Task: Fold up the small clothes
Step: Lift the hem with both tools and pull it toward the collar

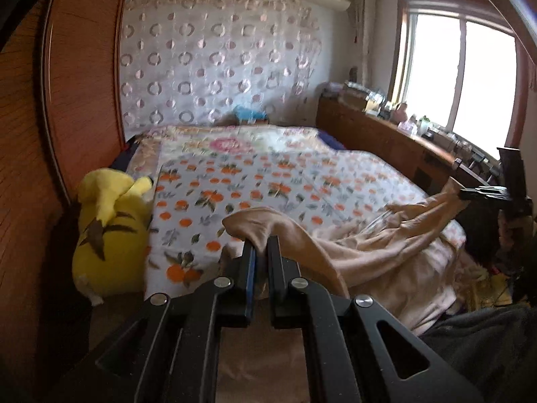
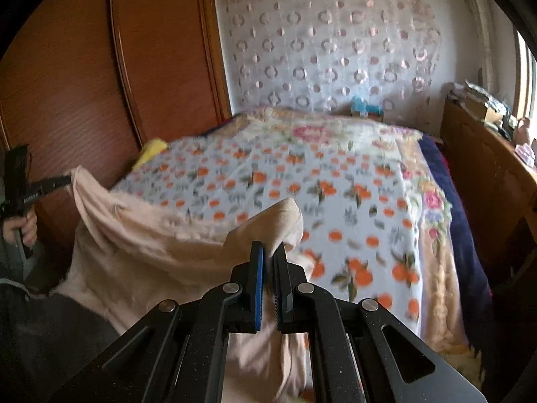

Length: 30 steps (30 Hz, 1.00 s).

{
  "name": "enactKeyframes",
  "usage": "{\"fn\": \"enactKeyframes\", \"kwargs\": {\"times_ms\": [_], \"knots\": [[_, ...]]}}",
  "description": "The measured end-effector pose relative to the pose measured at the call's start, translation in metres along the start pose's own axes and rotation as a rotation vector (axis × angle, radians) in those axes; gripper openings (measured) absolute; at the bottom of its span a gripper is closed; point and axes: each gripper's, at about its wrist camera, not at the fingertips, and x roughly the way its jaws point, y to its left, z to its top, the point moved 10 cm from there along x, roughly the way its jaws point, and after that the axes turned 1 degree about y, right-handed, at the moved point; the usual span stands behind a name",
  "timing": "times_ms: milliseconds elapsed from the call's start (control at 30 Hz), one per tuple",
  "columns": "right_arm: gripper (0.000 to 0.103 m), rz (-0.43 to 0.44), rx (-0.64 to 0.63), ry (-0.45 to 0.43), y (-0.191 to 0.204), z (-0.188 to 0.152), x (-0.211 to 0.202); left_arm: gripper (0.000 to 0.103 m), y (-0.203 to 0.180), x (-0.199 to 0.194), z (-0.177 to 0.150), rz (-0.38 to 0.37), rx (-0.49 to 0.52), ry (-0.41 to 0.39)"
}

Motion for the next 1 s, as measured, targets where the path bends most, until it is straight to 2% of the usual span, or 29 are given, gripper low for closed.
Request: {"fn": "enactKeyframes", "kwargs": {"times_ms": [100, 133, 167, 233, 267, 333, 367, 400, 567, 733, 1000], "knots": [[0.005, -0.027, 0.000, 0.071, -0.002, -0.025, 0.012, 0.024, 0.007, 0.007, -0.008, 0.032, -0.005, 0.024], [0.005, -0.034, -0.002, 0.083, -0.002, -0.027, 0.015, 0.038, 0.010, 0.010, -0.008, 0.038, -0.013, 0.025], [0.005, -0.042, -0.006, 0.092, -0.004, -0.028, 0.018, 0.043, 0.012, 0.012, -0.007, 0.035, -0.021, 0.023], [0.013, -0.065, -0.016, 0.108, -0.006, -0.023, 0.021, 0.046, 0.016, 0.016, -0.002, 0.033, -0.029, 0.019], [0.017, -0.074, -0.026, 0.109, -0.007, -0.018, 0.021, 0.055, 0.018, 0.019, 0.000, 0.040, -0.027, 0.018], [0.035, -0.079, -0.044, 0.099, -0.005, -0.007, 0.021, 0.064, 0.021, 0.025, 0.004, 0.051, -0.019, 0.013], [0.039, -0.079, -0.057, 0.092, -0.003, 0.000, 0.020, 0.067, 0.022, 0.029, 0.006, 0.045, -0.018, 0.016], [0.046, -0.081, -0.067, 0.084, -0.001, 0.004, 0.019, 0.069, 0.024, 0.034, 0.007, 0.044, -0.019, 0.020], [0.047, -0.091, -0.079, 0.050, -0.005, 0.021, 0.025, 0.070, 0.035, 0.061, 0.011, 0.070, -0.020, 0.050], [0.047, -0.130, -0.050, 0.091, -0.020, 0.015, 0.064, 0.070, 0.044, 0.089, 0.007, 0.081, -0.015, 0.100], [0.047, -0.103, 0.001, 0.153, -0.028, 0.010, 0.115, 0.070, 0.051, 0.123, -0.014, 0.062, -0.042, 0.200]]}}
